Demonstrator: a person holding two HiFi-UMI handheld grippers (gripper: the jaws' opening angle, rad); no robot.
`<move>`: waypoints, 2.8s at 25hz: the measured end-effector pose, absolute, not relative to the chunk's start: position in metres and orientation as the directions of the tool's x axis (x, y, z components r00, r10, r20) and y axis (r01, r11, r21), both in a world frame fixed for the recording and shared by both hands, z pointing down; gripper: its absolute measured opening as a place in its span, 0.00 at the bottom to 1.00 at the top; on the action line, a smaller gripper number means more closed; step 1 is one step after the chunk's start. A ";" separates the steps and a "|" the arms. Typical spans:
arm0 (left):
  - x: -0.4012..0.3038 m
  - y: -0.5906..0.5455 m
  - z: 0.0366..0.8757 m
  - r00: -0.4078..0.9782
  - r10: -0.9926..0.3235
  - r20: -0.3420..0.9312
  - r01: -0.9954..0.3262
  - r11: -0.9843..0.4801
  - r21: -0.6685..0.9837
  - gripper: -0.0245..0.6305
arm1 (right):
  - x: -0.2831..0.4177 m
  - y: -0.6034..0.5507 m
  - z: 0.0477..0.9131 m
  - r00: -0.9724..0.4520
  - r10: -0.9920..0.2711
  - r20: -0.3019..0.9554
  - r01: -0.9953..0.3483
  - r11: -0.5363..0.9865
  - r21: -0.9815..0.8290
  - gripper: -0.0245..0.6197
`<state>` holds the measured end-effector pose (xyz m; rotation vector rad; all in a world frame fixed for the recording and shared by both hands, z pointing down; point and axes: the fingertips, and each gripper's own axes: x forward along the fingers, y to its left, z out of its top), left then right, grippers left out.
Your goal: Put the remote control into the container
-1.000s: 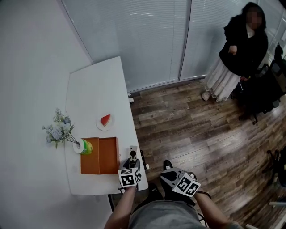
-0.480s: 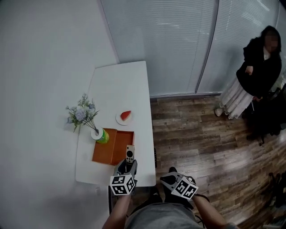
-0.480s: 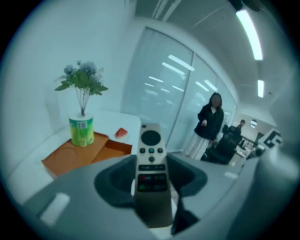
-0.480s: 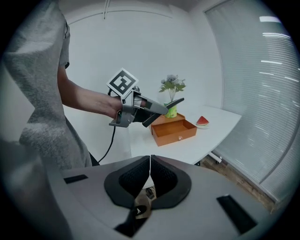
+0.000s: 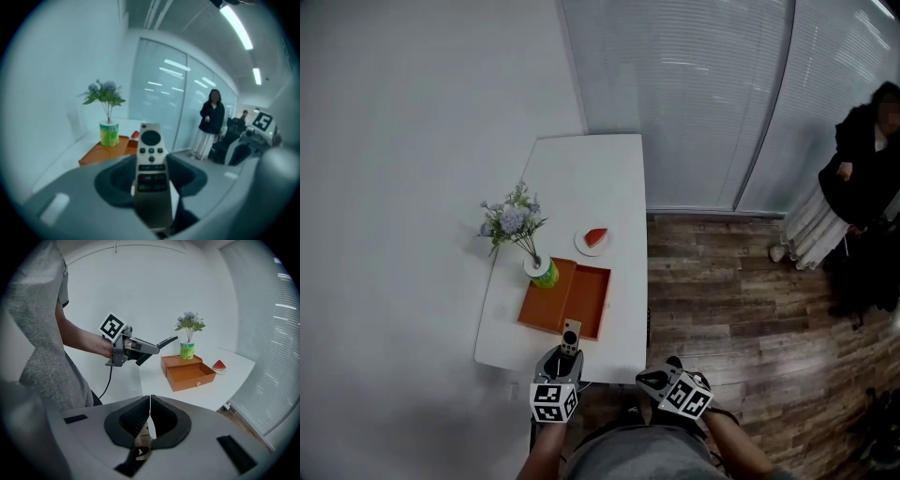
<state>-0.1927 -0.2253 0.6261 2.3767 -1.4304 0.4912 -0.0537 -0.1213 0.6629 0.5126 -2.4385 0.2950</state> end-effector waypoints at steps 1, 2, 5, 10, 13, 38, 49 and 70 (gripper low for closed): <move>-0.197 -0.223 0.628 0.432 -0.780 0.452 -0.893 -0.439 0.097 0.34 | -0.056 -0.121 0.662 -0.733 -0.289 0.616 -0.425 0.901 -0.084 0.06; -0.200 -0.221 0.630 0.427 -0.781 0.455 -0.896 -0.433 0.097 0.34 | -0.058 -0.121 0.661 -0.735 -0.288 0.614 -0.423 0.902 -0.082 0.06; -0.206 -0.219 0.634 0.416 -0.784 0.461 -0.900 -0.426 0.090 0.34 | -0.061 -0.118 0.661 -0.734 -0.284 0.617 -0.419 0.904 -0.083 0.06; -0.208 -0.233 0.642 0.398 -0.775 0.491 -0.901 -0.432 0.048 0.34 | -0.060 -0.112 0.666 -0.728 -0.278 0.627 -0.423 0.901 -0.092 0.06; -0.206 -0.247 0.641 0.400 -0.768 0.500 -0.897 -0.441 0.040 0.34 | -0.056 -0.111 0.668 -0.726 -0.284 0.626 -0.439 0.892 -0.105 0.06; -0.139 -0.341 0.691 0.427 -0.501 0.752 -0.781 -0.624 0.027 0.34 | -0.026 -0.219 0.688 -0.751 -0.361 0.552 -0.533 0.825 -0.186 0.06; -0.150 -0.356 0.717 0.337 -0.436 0.835 -0.798 -0.603 0.007 0.34 | -0.051 -0.264 0.703 -0.802 -0.321 0.504 -0.498 0.825 -0.268 0.06; -0.148 -0.383 0.792 0.162 -0.263 0.951 -0.845 -0.534 -0.004 0.34 | -0.068 -0.286 0.723 -0.826 -0.281 0.489 -0.475 0.813 -0.336 0.06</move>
